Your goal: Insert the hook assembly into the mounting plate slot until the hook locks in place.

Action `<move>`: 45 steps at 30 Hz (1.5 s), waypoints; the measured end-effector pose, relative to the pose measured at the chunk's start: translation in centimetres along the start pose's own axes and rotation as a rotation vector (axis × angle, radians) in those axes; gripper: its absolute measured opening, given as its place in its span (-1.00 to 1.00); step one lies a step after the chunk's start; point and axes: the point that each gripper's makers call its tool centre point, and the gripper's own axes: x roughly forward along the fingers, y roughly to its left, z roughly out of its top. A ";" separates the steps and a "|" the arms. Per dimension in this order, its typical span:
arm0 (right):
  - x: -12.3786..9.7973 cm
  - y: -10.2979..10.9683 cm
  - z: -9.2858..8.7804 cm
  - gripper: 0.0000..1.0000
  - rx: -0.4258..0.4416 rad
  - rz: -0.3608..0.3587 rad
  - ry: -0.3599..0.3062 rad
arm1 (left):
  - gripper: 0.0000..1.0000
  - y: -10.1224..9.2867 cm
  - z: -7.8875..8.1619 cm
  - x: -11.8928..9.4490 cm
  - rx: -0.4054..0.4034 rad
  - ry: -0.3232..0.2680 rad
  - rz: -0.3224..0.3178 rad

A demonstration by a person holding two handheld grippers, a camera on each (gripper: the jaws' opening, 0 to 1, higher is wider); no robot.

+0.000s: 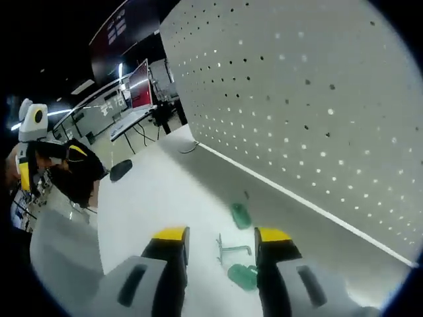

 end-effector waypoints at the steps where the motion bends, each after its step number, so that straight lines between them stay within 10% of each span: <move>1: 0.5 -0.2 -0.1 -0.29 0.001 -0.002 0.015 | 0.93 -0.1 -0.1 0.2 -0.010 -0.001 -0.005; 16: 5.5 -2.8 0.7 -0.59 -0.004 -0.017 0.074 | 0.92 -1.6 -0.8 1.2 -0.150 -0.013 -0.085; 45: 5.0 -2.5 2.9 -1.00 0.095 0.041 0.018 | 0.89 -0.1 -1.1 1.7 -0.146 0.009 -0.049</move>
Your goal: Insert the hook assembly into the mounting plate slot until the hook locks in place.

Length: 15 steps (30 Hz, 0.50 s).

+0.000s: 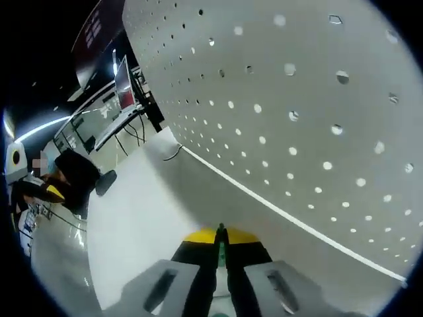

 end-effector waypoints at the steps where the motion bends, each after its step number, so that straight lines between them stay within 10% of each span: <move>1: -0.3 0.3 0.3 -1.00 -0.006 0.000 -0.009 | 0.90 0.0 0.1 0.0 0.003 -0.003 0.001; 15: -7.1 6.5 6.0 -1.00 -0.063 0.061 -0.257 | 0.89 -0.4 1.6 -0.2 0.055 -0.019 0.027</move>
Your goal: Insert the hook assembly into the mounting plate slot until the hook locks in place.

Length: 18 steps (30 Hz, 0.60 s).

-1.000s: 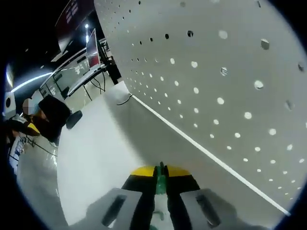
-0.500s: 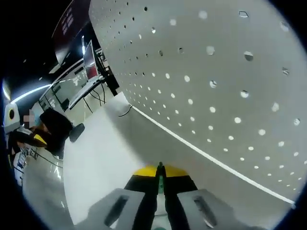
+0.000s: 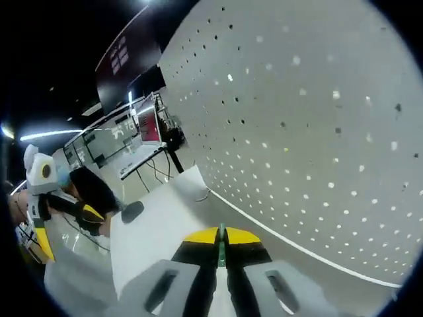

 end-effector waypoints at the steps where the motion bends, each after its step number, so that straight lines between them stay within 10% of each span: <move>1: -0.4 0.4 0.3 -1.00 0.014 0.003 -0.012 | 0.88 -0.1 0.2 0.0 0.006 -0.005 0.002; 18: -6.9 9.9 3.4 -1.00 0.081 0.041 -0.181 | 0.46 -1.4 3.0 -1.1 -0.113 -0.109 -0.015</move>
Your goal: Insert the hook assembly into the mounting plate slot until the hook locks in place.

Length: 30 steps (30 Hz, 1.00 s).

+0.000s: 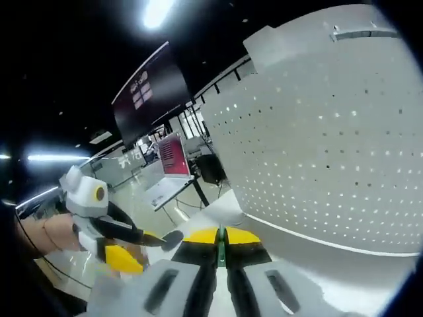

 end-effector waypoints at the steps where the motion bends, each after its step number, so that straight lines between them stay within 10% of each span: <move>1: -0.2 0.3 0.1 -1.00 0.004 0.003 -0.009 | 0.44 -0.2 0.1 -0.1 0.004 -0.008 0.001; 30: -2.1 5.2 0.0 -1.00 0.058 -0.023 -0.170 | -0.34 -5.5 1.3 1.8 0.012 -0.036 -0.142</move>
